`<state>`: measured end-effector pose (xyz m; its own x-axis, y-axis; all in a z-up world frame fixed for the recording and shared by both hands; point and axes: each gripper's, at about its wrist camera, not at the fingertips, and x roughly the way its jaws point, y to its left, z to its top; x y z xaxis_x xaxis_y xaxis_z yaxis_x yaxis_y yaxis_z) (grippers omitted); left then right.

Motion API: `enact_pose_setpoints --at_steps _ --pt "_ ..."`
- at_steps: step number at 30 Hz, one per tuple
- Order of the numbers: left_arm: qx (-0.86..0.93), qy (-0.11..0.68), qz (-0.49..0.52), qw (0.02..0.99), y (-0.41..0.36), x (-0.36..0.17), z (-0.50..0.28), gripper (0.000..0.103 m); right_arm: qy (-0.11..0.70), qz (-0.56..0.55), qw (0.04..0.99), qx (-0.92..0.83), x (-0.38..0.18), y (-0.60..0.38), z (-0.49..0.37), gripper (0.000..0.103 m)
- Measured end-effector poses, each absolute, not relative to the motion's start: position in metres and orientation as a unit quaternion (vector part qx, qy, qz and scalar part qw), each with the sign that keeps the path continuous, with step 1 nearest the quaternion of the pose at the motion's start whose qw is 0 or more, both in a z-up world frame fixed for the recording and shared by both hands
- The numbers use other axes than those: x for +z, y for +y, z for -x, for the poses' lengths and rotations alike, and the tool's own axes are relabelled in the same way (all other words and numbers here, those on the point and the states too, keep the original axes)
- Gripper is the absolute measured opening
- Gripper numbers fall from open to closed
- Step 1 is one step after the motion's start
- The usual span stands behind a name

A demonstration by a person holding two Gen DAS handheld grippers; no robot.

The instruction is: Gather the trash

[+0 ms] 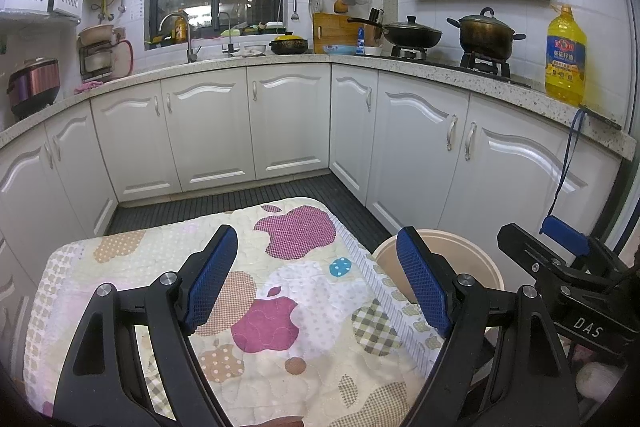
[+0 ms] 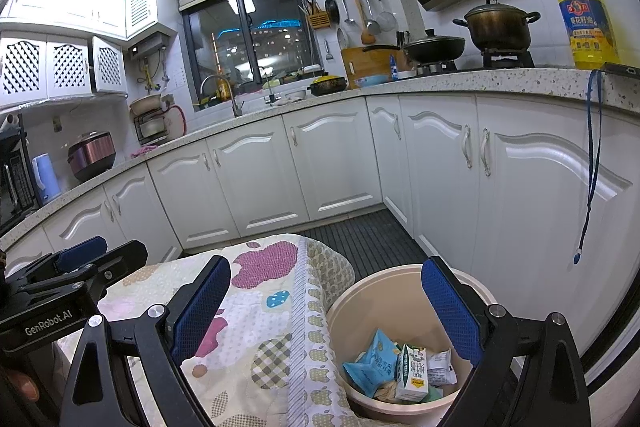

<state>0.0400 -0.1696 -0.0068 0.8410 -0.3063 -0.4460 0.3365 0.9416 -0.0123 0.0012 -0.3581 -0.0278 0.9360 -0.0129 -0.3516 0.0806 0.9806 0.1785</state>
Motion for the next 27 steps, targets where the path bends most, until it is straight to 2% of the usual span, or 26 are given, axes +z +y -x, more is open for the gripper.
enact_pose_setpoints --at_steps 27 --pt "-0.176 0.231 -0.036 0.956 -0.1723 -0.0063 -0.039 0.082 0.18 -0.095 0.979 -0.022 -0.0315 -0.3547 -0.002 0.095"
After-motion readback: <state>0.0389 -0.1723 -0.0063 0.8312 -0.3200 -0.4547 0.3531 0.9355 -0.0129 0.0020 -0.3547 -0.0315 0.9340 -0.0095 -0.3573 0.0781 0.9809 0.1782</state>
